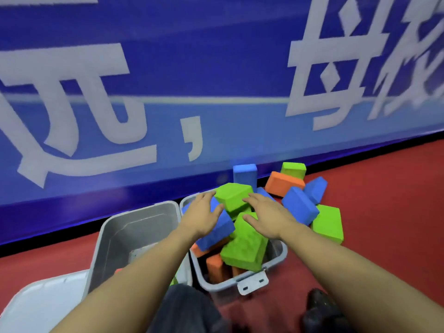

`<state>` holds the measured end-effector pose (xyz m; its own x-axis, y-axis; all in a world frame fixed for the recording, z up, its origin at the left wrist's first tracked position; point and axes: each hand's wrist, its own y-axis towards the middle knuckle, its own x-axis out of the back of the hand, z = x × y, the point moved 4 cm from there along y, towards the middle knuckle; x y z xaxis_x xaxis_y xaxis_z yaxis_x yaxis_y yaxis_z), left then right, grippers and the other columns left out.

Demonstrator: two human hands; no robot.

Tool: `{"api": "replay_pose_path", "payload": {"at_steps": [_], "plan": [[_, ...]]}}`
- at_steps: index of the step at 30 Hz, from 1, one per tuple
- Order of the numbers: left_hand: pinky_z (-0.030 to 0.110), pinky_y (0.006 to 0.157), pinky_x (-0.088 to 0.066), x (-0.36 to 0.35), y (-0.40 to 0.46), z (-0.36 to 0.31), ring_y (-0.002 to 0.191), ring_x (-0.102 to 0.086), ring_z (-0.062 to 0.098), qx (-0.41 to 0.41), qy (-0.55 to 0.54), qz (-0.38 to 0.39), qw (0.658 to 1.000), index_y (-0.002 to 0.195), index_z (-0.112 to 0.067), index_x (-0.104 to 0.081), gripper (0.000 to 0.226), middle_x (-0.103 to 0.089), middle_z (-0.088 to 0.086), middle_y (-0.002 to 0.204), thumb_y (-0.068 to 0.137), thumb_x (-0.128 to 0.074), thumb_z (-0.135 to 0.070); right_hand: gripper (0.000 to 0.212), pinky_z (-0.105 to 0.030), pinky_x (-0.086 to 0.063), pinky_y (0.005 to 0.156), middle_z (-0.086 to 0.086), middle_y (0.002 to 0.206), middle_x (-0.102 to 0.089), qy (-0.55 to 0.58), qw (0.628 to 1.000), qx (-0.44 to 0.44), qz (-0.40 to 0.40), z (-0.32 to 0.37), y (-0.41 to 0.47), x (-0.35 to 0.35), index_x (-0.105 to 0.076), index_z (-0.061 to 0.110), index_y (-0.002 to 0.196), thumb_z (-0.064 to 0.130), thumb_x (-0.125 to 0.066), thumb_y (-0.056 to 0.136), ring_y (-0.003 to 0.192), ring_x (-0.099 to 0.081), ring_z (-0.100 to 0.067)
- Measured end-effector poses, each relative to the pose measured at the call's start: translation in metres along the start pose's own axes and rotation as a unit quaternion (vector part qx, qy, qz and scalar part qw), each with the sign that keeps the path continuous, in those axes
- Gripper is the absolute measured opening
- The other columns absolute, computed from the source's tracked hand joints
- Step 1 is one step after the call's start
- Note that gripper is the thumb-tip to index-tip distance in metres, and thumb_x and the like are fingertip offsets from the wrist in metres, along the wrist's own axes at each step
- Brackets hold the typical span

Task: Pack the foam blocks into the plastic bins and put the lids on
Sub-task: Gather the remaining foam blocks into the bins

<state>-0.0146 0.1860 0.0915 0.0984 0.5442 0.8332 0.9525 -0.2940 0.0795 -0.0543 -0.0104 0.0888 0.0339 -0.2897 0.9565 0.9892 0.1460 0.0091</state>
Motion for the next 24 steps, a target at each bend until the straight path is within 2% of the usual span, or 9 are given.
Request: {"api": "replay_pose_path", "payload": {"at_steps": [6, 11, 14, 18, 21, 24], "plan": [[0.037, 0.116, -0.031, -0.064, 0.068, -0.072, 0.142, -0.039, 0.025, -0.003, 0.0, -0.001, 1.0, 0.151, -0.013, -0.039, 0.061, -0.042, 0.009, 0.153, 0.1, -0.055, -0.042, 0.061, -0.044, -0.036, 0.115, 0.002, 0.16, -0.032, -0.002, 0.997, -0.075, -0.016, -0.12, 0.007, 0.017, -0.038, 0.026, 0.151, 0.051, -0.052, 0.097, 0.143, -0.038, -0.024], [0.041, 0.111, -0.039, -0.141, 0.198, -0.083, 0.137, -0.044, 0.029, -0.006, 0.062, 0.032, 0.998, 0.153, -0.015, -0.036, 0.065, -0.041, 0.009, 0.152, 0.1, -0.054, -0.046, 0.063, -0.044, -0.038, 0.113, 0.002, 0.159, -0.034, 0.039, 0.991, -0.131, -0.014, -0.249, 0.086, -0.015, -0.038, 0.025, 0.151, 0.052, -0.055, 0.096, 0.143, -0.039, -0.025], [0.045, 0.109, -0.04, -0.192, 0.31, -0.069, 0.136, -0.045, 0.032, -0.005, 0.091, 0.045, 0.995, 0.154, -0.015, -0.034, 0.066, -0.04, 0.011, 0.153, 0.099, -0.055, -0.045, 0.062, -0.044, -0.04, 0.11, 0.002, 0.155, -0.038, 0.07, 0.986, -0.154, 0.004, -0.324, 0.163, -0.059, -0.039, 0.026, 0.149, 0.052, -0.056, 0.095, 0.138, -0.044, -0.027], [0.047, 0.11, -0.04, -0.26, 0.421, -0.018, 0.137, -0.043, 0.033, 0.023, 0.128, 0.078, 0.988, 0.154, -0.015, -0.034, 0.068, -0.038, 0.01, 0.155, 0.098, -0.058, -0.044, 0.063, -0.043, -0.04, 0.11, 0.0, 0.153, -0.042, 0.138, 0.968, -0.206, 0.033, -0.399, 0.252, -0.159, -0.041, 0.024, 0.149, 0.051, -0.058, 0.095, 0.136, -0.046, -0.027], [0.047, 0.111, -0.038, -0.295, 0.472, 0.019, 0.139, -0.04, 0.033, 0.005, 0.175, 0.103, 0.979, 0.154, -0.013, -0.033, 0.072, -0.035, 0.011, 0.157, 0.096, -0.064, -0.04, 0.067, -0.04, -0.039, 0.112, 0.001, 0.154, -0.042, 0.187, 0.956, -0.215, 0.071, -0.419, 0.29, -0.234, -0.041, 0.023, 0.15, 0.05, -0.063, 0.092, 0.138, -0.046, -0.023], [0.049, 0.115, -0.034, -0.309, 0.516, 0.043, 0.144, -0.032, 0.034, -0.022, 0.215, 0.104, 0.971, 0.155, -0.013, -0.033, 0.081, -0.028, 0.011, 0.161, 0.09, -0.072, -0.041, 0.076, -0.039, -0.04, 0.111, 0.004, 0.155, -0.042, 0.22, 0.95, -0.209, 0.076, -0.42, 0.327, -0.279, -0.04, 0.025, 0.15, 0.052, -0.07, 0.086, 0.138, -0.046, -0.021]]}}
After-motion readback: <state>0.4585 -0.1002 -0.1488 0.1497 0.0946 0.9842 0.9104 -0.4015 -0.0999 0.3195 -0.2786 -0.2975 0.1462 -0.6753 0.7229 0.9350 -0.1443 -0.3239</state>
